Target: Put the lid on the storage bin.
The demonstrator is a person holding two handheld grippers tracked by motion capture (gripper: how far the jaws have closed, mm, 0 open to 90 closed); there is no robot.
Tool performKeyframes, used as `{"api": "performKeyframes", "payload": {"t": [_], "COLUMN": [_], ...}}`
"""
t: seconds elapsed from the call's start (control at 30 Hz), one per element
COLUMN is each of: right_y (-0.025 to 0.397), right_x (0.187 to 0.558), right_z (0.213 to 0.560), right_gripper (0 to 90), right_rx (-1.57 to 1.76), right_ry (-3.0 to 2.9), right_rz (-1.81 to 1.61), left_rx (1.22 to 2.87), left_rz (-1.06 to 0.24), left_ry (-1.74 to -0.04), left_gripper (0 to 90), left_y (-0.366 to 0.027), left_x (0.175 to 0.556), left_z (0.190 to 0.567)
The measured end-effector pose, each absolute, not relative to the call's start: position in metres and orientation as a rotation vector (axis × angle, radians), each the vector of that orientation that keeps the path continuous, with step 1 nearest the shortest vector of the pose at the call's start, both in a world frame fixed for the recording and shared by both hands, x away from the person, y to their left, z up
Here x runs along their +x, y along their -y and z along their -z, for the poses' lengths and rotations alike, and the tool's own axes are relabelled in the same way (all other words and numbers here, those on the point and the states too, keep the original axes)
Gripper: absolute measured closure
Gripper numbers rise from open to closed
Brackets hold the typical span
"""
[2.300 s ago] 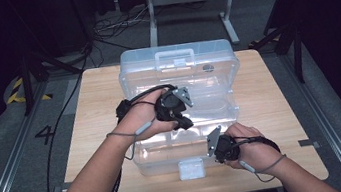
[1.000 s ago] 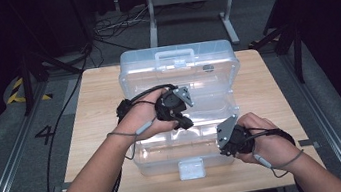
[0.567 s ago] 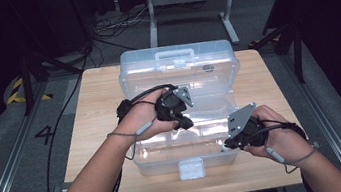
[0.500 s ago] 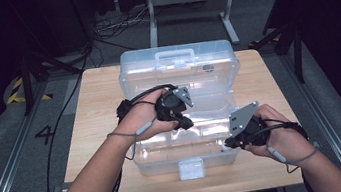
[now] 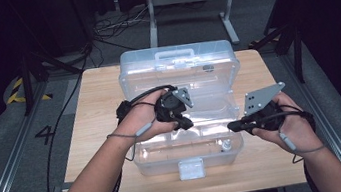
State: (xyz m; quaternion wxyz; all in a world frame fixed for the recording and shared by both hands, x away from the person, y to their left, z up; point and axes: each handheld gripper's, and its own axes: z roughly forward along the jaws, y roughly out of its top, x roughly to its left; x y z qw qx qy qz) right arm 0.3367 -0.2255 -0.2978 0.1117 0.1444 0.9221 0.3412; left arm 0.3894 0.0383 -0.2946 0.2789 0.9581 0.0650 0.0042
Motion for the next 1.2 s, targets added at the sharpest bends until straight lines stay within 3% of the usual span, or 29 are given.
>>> {"api": "performKeyframes", "payload": {"t": [0.47, 1.2], "right_y": [0.250, 0.267], "right_x": [0.348, 0.360], "right_z": [0.292, 0.298], "right_gripper": [90.0, 90.0], "right_rx": [0.707, 0.869], "right_ry": [-2.519, -2.365], "right_rz": [-1.236, -1.380], "left_rx": [2.551, 2.515], "left_rz": [-0.017, -0.047], "left_ry": [-0.185, -0.208], "left_gripper": [87.8, 87.3], "left_y": [-0.040, -0.044], "left_x": [0.386, 0.376], "left_z": [0.298, 0.305]}}
